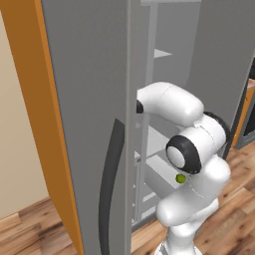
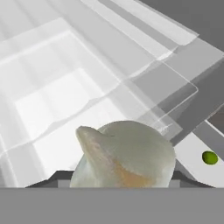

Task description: Take the lime and garlic from the fridge shelf and place them in the freezer drawer to begin freezing them.

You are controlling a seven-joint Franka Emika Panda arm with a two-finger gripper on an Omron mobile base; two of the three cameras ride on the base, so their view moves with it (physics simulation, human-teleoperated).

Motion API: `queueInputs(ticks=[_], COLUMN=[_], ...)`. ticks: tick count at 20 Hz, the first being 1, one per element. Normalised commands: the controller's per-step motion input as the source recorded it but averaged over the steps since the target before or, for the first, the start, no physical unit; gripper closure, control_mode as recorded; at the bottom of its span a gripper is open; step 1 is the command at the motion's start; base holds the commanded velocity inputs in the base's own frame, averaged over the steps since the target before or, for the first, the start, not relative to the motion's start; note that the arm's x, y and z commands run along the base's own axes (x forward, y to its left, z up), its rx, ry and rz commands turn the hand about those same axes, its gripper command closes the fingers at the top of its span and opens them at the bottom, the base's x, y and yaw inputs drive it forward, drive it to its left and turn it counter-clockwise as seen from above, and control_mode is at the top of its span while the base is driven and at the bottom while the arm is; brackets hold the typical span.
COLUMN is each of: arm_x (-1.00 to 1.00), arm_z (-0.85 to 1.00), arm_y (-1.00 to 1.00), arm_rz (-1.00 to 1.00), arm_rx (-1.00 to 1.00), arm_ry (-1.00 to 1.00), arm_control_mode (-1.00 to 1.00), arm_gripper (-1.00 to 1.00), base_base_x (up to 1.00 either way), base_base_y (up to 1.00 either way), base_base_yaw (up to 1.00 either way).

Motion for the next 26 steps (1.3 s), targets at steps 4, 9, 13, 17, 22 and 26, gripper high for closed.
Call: queueInputs(ticks=[4,9,13,17,22,26], arm_x=[-1.0,-1.0,-1.0,-0.95,-0.46,-0.1], arm_z=[0.0,0.0,-0.08,-0.11,-0.15,-0.45], arm_y=[-0.02,-0.43,-0.84,-1.0,-1.0,-1.0], arm_rz=[0.0,-0.07,-0.21,-0.3,-0.41,-0.36], arm_rx=[0.02,0.02,0.01,0.01,0.02,0.04], arm_ry=[0.0,0.16,0.3,0.33,0.31,0.26], arm_control_mode=[-1.0,-1.0,-1.0,-1.0,-1.0,-1.0], arm_gripper=[1.0,1.0,1.0,1.0,1.0,1.0], base_base_x=[0.0,0.0,0.0,0.0,0.0,0.0], base_base_y=[0.0,0.0,0.0,0.0,0.0,0.0], base_base_yaw=[0.0,0.0,0.0,0.0,0.0,0.0])
